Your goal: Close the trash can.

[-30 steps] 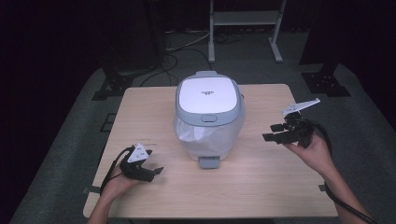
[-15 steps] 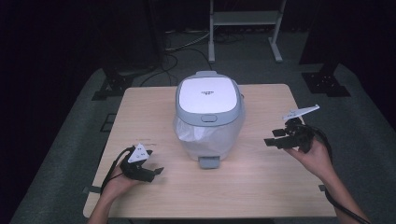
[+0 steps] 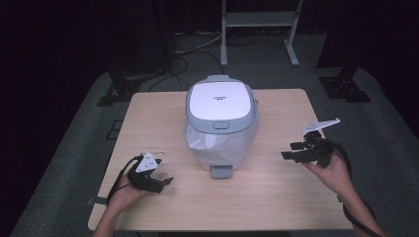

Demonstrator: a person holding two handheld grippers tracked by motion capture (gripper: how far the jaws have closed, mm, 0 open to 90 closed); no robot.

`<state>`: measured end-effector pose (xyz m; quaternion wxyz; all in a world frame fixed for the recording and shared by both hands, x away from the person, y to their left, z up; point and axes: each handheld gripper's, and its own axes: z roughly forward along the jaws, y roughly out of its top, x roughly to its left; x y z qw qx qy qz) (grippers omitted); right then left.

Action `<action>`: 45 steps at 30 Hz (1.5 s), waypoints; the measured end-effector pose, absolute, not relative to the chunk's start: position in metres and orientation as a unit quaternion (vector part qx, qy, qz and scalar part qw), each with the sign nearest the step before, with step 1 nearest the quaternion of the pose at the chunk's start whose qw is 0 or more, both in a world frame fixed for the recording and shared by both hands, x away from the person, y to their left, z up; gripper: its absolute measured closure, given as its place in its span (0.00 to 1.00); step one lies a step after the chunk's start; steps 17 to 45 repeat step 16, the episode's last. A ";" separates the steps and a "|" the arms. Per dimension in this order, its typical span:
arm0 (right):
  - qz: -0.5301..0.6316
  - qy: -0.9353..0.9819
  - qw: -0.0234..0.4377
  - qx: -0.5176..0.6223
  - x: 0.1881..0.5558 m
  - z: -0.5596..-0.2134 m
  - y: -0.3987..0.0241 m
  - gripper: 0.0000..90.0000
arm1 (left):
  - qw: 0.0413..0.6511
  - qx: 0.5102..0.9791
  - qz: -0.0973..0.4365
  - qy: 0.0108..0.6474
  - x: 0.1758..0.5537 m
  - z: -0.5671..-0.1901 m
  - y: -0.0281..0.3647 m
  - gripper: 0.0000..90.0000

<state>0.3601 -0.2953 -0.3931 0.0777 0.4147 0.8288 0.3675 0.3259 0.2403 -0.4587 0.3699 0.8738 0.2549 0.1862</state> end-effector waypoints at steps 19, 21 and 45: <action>0.392 0.811 0.085 0.427 0.343 -0.412 -0.303 0.43 | 0.368 0.875 0.184 0.254 0.327 -0.459 0.239 0.19; 0.392 0.811 0.085 0.427 0.343 -0.412 -0.303 0.43 | 0.368 0.875 0.184 0.254 0.327 -0.459 0.239 0.19; 0.392 0.811 0.085 0.427 0.343 -0.412 -0.303 0.43 | 0.368 0.875 0.184 0.254 0.327 -0.459 0.239 0.19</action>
